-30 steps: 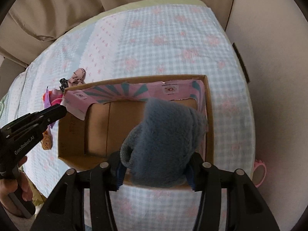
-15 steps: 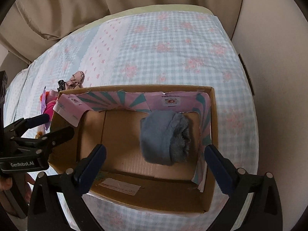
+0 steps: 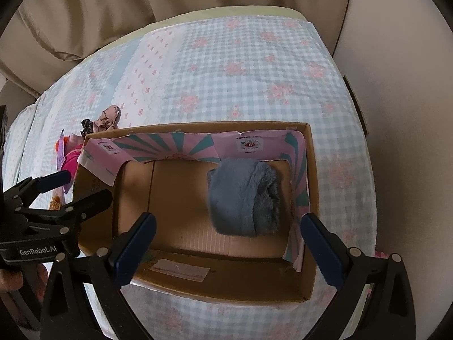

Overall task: Organize soft objects
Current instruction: 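Lift both tools away from the box back toward the item pile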

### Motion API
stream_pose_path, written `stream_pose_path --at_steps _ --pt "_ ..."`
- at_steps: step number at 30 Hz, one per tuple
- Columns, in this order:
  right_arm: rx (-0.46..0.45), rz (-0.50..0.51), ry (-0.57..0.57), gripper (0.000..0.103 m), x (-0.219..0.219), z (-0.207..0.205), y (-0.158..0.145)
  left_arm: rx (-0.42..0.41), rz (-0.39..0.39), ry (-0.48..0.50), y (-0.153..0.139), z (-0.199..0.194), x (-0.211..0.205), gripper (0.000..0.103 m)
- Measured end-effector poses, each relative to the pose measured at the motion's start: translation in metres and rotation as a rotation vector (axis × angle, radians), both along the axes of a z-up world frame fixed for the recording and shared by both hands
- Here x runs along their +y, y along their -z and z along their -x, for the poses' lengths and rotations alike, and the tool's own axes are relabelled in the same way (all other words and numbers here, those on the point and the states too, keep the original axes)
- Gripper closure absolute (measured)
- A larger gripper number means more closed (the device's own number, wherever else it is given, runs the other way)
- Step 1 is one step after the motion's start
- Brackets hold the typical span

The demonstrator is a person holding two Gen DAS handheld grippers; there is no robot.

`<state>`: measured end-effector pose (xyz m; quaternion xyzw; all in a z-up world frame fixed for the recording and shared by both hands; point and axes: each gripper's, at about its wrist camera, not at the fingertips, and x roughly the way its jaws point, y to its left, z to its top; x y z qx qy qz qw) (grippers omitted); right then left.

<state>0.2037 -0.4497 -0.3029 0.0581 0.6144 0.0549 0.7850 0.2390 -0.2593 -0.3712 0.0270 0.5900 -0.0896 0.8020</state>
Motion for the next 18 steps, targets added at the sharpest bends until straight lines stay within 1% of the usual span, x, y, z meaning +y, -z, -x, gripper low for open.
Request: stream_pose_path --at_steps 9,18 --pt "-0.009 0.004 0.029 0.001 -0.001 0.002 -0.005 -0.007 0.007 0.0 -0.005 0.004 0.0 0.0" --pt "-0.01 0.003 0.028 0.001 0.001 0.006 -0.008 -0.011 0.012 -0.014 -0.01 0.012 0.005 0.0"
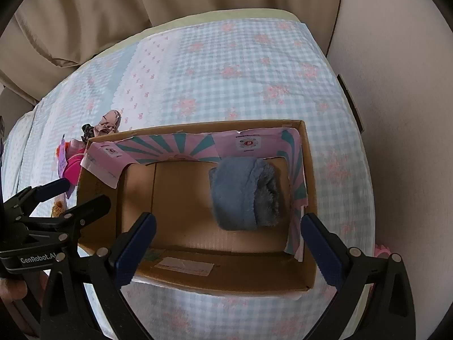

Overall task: Organize soft objects
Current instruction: 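Lift both tools away from the box back toward the item pile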

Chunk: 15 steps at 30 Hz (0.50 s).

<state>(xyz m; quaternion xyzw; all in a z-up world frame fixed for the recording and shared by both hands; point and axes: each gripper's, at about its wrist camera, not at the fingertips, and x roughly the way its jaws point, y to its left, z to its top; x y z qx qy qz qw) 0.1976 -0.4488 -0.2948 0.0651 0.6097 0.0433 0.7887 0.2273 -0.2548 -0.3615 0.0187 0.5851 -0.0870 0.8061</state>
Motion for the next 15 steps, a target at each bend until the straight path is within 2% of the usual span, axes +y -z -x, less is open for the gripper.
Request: stream_pose_path --at_steps 15 --pt "-0.026 -0.005 -0.045 0.001 0.02 0.006 -0.009 -0.034 0.021 -0.059 -0.011 0.02 0.026 0.0"
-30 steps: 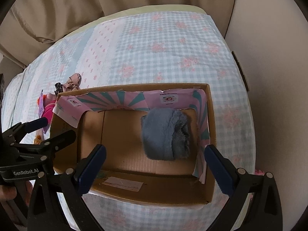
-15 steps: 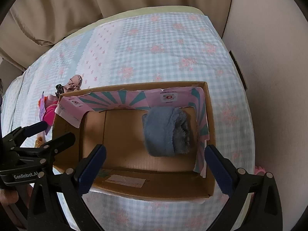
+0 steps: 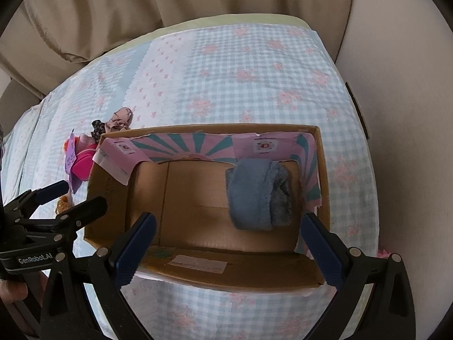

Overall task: Organize soft objects
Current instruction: 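Lift both tools away from the box back toward the item pile, then grasp the brown plush toy with the left tool while the right tool approaches the purple packet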

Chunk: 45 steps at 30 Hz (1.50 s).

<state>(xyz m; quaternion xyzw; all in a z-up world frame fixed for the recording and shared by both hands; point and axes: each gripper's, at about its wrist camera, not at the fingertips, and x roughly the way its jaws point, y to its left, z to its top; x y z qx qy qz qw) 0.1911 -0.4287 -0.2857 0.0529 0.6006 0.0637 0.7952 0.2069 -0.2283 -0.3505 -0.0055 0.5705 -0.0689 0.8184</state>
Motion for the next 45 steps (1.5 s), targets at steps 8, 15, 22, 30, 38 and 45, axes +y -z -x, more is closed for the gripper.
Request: stream_pose_path --at_steps 8,15,22,30,38,45 --pt "-0.035 0.004 -0.095 0.001 0.025 -0.003 -0.01 -0.016 0.01 -0.07 -0.006 0.015 0.03 0.0" --pt "-0.026 0.012 -0.138 0.001 0.05 -0.001 -0.009 -0.037 0.008 -0.145 -0.011 0.029 0.065 0.0" --pt "-0.102 -0.003 -0.242 0.001 0.095 0.005 -0.026 -0.082 -0.013 -0.239 -0.021 0.055 0.112 0.0" --pt "-0.137 -0.05 -0.341 0.001 0.168 0.006 -0.029 -0.09 -0.004 -0.432 -0.023 0.092 0.206 0.0" --pt "-0.157 -0.081 -0.427 0.002 0.262 -0.001 -0.024 -0.055 0.015 -0.516 0.004 0.102 0.272 0.0" --pt "-0.132 -0.046 -0.462 0.003 0.323 -0.018 0.012 -0.012 0.038 -0.492 0.043 0.087 0.3 0.0"
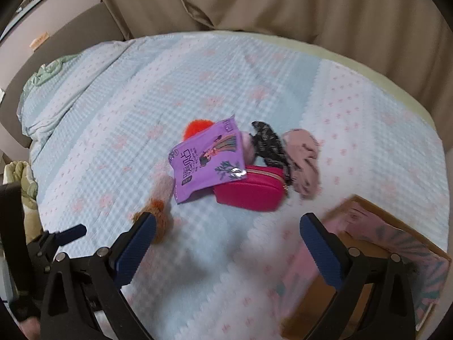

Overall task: Organize soft objects
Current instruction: 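Grasp the brown plush toy with the left tool while the right tool approaches the purple packet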

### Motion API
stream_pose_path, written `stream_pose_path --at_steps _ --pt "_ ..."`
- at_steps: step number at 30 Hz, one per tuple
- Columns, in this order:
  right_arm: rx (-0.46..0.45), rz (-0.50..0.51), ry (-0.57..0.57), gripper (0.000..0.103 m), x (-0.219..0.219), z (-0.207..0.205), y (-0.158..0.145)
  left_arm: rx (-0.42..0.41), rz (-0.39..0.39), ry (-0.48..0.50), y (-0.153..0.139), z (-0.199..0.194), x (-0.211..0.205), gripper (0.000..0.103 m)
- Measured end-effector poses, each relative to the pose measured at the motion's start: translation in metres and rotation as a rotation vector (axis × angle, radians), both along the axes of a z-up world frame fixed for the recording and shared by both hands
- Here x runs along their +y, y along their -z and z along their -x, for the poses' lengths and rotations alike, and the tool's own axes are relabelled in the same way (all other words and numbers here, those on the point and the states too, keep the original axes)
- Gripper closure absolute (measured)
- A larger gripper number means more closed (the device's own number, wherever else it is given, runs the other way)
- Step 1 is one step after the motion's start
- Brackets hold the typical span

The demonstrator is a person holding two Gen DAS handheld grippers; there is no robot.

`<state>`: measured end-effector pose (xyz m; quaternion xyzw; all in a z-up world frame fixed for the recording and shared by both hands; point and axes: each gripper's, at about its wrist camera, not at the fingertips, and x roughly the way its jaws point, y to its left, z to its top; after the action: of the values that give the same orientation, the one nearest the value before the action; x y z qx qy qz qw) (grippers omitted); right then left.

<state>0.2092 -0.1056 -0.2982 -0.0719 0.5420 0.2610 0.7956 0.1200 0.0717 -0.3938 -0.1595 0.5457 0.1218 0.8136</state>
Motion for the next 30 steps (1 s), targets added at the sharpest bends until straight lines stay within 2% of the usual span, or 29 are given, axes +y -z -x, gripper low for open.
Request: stream_pose_path --at_steps 7,16,23,30 --pt "0.051 0.059 0.007 0.005 0.032 -0.021 0.057 0.04 0.008 0.019 0.043 -0.017 0.013 0.0" --pt "0.086 0.106 -0.003 0.005 0.043 -0.038 0.104 0.075 -0.018 0.03 0.083 -0.035 0.009 0.0" --pt "-0.022 0.147 -0.039 0.005 0.057 -0.041 0.108 0.091 -0.094 0.057 0.099 -0.047 -0.006 0.0" --pt "-0.106 0.115 -0.048 0.027 0.068 -0.044 0.097 0.08 -0.118 0.062 0.097 -0.059 -0.014 0.003"
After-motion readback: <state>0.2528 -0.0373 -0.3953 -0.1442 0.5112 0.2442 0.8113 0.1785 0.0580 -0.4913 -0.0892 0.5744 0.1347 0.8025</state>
